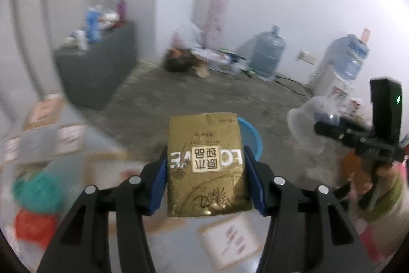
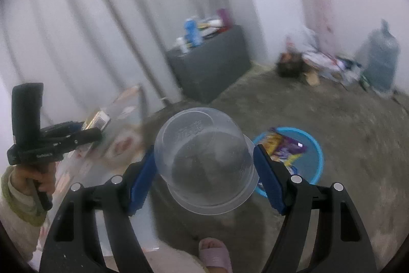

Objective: Collect trash
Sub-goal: 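Carry the gold box and clear dome over the blue wastebasket, then open both grippers to drop the box and dome into the wastebasket, then bring both tools back over the table toward the red packet and teal bag, then grasp the teal plastic bag with the right gripper while the left grasps the red packet, then lift the red packet with the left gripper while the right lifts the teal bag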

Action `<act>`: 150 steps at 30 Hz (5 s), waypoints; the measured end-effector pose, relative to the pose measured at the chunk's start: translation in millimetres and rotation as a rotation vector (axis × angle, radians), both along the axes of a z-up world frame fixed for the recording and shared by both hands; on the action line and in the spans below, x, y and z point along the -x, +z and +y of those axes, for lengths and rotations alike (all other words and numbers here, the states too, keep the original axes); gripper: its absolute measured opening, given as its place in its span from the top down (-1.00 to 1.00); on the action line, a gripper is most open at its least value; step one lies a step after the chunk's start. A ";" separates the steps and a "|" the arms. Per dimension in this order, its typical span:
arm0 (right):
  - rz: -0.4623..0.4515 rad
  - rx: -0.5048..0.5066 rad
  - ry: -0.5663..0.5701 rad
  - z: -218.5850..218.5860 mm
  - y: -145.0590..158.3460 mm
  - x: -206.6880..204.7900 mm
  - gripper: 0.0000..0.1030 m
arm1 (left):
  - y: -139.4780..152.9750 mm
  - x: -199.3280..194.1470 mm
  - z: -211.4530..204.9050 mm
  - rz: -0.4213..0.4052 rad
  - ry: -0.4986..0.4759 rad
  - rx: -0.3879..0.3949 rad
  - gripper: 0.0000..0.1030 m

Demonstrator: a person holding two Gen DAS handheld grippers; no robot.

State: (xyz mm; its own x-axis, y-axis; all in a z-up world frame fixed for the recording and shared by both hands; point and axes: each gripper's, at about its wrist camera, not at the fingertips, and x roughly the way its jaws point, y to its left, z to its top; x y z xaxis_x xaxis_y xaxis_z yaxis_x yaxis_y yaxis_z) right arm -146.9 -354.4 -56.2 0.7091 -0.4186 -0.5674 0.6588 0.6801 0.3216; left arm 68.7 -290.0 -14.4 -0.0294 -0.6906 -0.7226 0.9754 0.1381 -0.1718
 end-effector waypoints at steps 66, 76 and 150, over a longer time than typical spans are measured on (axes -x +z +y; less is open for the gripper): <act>0.125 0.257 0.794 72.4 8.3 -244.1 -0.41 | -39.2 -179.1 257.7 0.101 0.471 0.095 -0.41; 0.254 0.270 0.999 110.1 -17.5 -352.0 -0.34 | -70.3 -210.2 230.8 0.080 0.437 -0.018 -0.19; 0.269 0.111 0.869 184.3 -26.2 -215.9 -0.26 | -83.1 0.5 256.4 -0.150 0.407 -0.212 0.51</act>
State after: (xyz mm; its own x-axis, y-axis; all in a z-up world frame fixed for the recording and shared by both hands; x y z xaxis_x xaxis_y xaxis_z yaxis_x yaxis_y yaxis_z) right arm 69.0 -170.1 -82.4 0.6502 0.1379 -0.7471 -0.0557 0.9894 0.1342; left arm 68.3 -33.6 -97.5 0.3278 -0.4612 -0.8245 0.8467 0.5305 0.0399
